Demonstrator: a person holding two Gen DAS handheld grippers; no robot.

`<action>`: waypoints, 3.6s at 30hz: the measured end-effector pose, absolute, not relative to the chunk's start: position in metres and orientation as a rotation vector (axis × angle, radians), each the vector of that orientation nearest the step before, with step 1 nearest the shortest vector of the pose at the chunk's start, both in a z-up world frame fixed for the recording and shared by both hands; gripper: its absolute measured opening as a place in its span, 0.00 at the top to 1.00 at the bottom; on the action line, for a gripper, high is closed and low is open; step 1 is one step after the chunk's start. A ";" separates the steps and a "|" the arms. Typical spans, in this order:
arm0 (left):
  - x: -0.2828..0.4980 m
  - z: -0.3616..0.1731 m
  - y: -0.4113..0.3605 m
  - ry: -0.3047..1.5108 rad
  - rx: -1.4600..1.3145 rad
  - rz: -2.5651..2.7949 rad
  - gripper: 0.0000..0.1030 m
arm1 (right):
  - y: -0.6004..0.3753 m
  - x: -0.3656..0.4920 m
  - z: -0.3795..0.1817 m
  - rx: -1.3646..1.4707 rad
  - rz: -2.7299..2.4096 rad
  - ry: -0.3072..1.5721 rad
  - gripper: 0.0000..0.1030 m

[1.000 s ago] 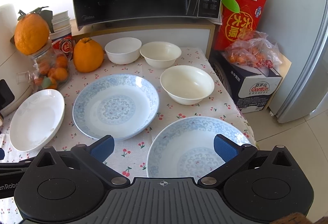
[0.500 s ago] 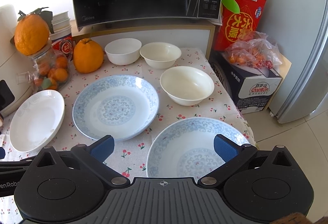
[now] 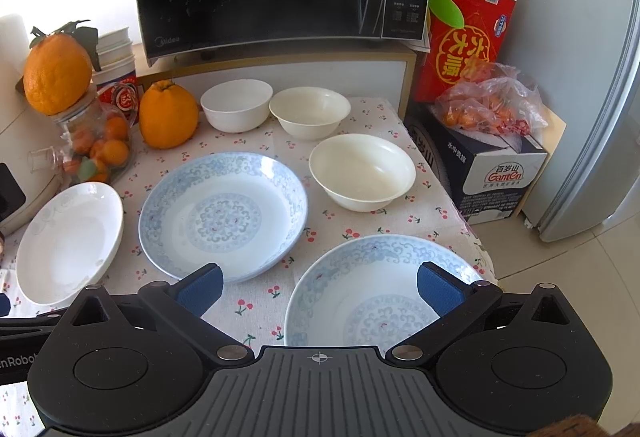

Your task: Organize plates and bowls

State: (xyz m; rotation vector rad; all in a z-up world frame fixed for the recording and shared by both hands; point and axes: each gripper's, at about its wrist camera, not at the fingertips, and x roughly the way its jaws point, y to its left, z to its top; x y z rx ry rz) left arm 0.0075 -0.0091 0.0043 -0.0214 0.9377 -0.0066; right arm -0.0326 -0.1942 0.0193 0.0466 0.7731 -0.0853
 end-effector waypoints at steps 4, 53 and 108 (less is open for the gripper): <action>0.012 0.017 -0.012 0.897 -0.006 -0.018 0.00 | -0.193 -0.024 0.029 0.042 -0.066 0.787 0.00; 0.123 -0.058 0.002 0.833 -0.079 -0.371 0.90 | -0.251 0.121 -0.038 0.462 0.114 0.940 0.63; 0.063 -0.038 -0.011 0.885 0.061 -0.282 0.80 | -0.229 0.089 -0.022 0.203 0.162 0.946 0.67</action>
